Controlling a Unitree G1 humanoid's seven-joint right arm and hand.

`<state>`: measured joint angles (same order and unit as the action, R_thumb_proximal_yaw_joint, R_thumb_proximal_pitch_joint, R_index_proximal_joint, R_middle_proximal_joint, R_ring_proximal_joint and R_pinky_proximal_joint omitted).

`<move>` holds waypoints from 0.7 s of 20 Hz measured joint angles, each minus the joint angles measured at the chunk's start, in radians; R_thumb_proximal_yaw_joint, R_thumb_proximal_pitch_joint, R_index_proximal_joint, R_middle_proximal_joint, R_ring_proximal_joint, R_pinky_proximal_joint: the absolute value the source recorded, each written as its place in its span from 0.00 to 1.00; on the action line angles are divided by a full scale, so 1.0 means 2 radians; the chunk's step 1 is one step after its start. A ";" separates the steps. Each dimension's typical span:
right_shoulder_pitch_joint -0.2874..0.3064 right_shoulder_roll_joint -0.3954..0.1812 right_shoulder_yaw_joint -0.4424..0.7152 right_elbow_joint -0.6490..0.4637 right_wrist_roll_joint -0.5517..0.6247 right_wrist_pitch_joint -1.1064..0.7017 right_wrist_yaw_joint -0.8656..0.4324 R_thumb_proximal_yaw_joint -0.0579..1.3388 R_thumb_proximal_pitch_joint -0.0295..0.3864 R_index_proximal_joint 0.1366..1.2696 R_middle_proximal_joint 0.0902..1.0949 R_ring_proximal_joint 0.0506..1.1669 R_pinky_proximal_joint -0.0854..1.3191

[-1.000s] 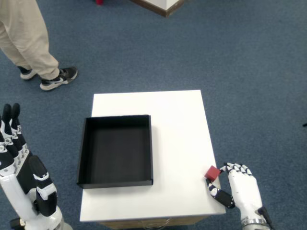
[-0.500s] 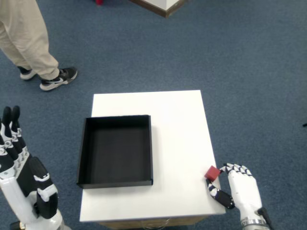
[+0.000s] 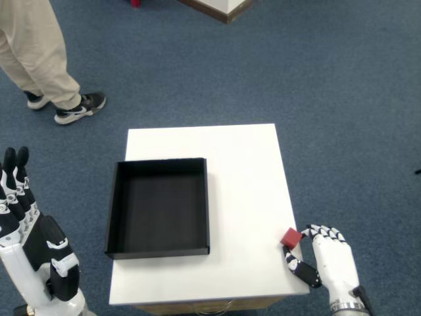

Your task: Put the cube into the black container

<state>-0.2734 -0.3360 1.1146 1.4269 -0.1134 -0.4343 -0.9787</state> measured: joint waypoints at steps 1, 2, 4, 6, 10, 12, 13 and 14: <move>0.000 0.000 0.000 0.000 -0.001 0.000 -0.002 0.60 0.16 0.43 0.23 0.20 0.21; 0.000 0.000 0.001 0.001 -0.004 0.000 -0.003 0.60 0.16 0.43 0.23 0.20 0.21; -0.001 0.000 0.003 0.002 -0.006 0.000 -0.006 0.60 0.16 0.43 0.23 0.20 0.21; -0.003 0.001 0.004 0.003 -0.006 0.000 -0.006 0.59 0.16 0.43 0.23 0.20 0.21; -0.006 0.000 0.004 0.003 -0.008 0.000 -0.006 0.58 0.17 0.42 0.23 0.20 0.21; -0.007 0.001 0.005 0.004 -0.010 0.000 -0.006 0.58 0.17 0.42 0.23 0.20 0.21; -0.007 0.001 0.005 0.004 -0.011 0.000 -0.006 0.58 0.17 0.42 0.23 0.21 0.21; -0.007 0.001 0.005 0.004 -0.011 0.000 -0.007 0.58 0.17 0.42 0.23 0.21 0.21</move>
<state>-0.2868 -0.3349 1.1245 1.4351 -0.1354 -0.4342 -0.9917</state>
